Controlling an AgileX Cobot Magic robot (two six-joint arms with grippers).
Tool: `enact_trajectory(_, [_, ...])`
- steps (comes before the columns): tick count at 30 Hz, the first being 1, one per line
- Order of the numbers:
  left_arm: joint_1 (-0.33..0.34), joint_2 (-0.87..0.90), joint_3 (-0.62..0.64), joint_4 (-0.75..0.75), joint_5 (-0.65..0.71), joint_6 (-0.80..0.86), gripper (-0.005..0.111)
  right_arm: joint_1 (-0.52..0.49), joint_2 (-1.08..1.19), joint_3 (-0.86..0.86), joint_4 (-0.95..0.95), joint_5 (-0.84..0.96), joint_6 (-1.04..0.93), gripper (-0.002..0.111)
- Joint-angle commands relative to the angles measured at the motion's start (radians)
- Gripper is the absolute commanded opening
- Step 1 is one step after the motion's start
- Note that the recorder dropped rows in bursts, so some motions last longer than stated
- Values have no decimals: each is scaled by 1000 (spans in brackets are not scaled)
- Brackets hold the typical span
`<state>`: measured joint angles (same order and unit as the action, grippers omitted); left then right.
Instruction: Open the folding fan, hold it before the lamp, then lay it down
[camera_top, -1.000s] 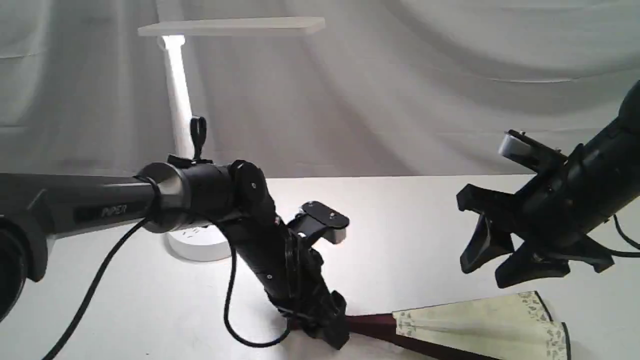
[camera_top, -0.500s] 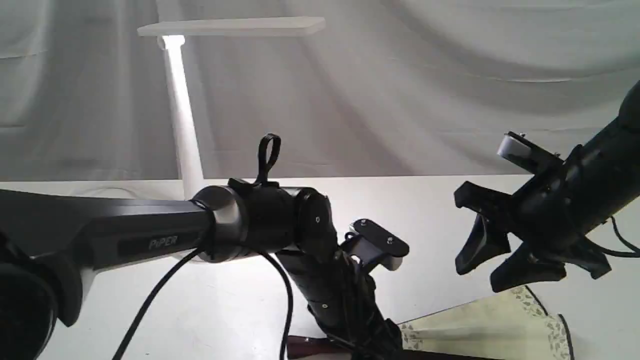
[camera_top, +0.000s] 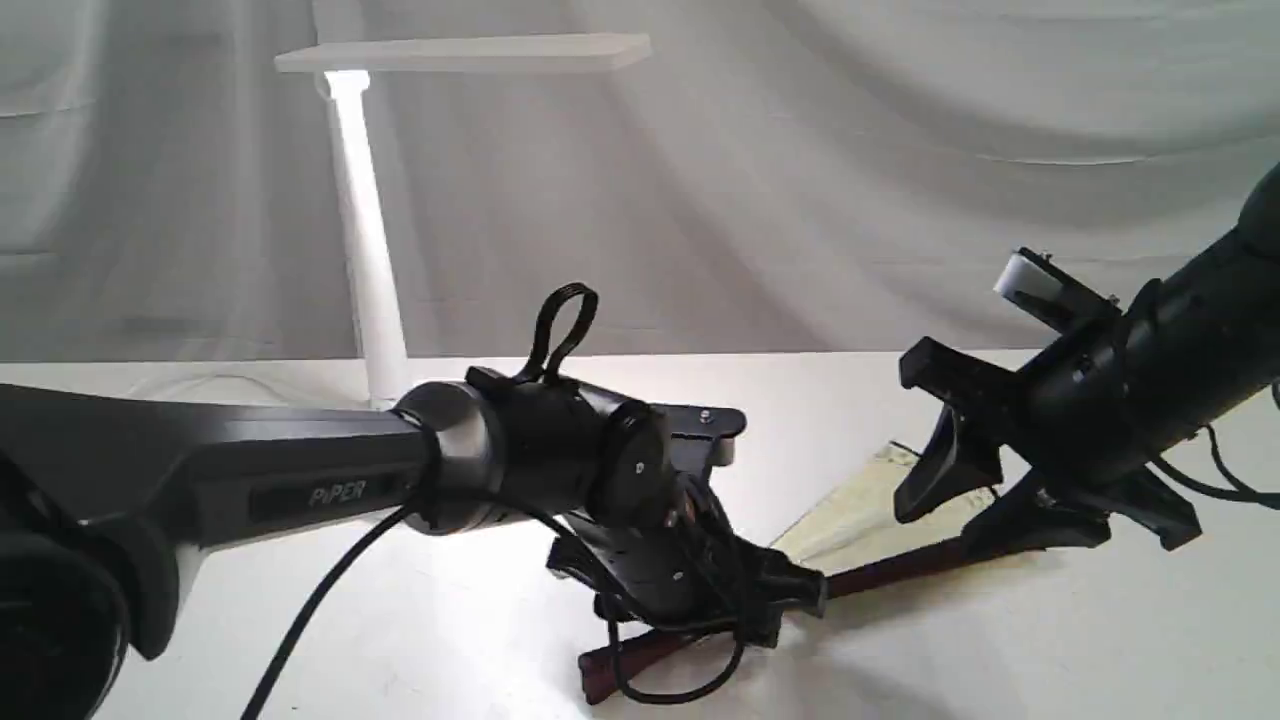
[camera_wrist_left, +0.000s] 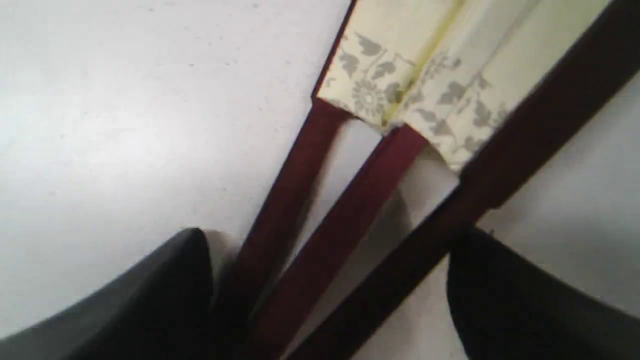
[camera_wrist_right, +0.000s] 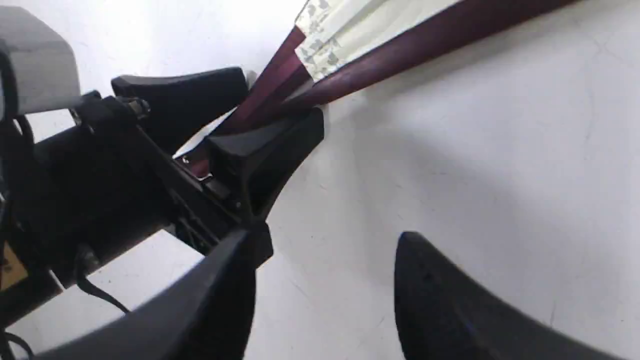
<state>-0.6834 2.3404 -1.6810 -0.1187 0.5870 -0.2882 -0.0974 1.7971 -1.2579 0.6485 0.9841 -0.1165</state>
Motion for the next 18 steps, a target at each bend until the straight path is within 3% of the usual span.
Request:
enact_trajectory(1, [-2, 9, 11, 4, -3, -215, 67, -4, -13, 6, 9, -39, 17, 44])
enact_trajectory(4, [-2, 9, 11, -6, -38, -349, 67, -4, -13, 6, 9, -73, 19, 44])
enact_trajectory(10, [-2, 9, 11, -96, -54, -422, 67, -4, -13, 6, 9, -151, 55, 44])
enact_trajectory(18, [-2, -33, 11, -135, -55, -224, 67, -6, -3, 6, 9, -205, 76, 44])
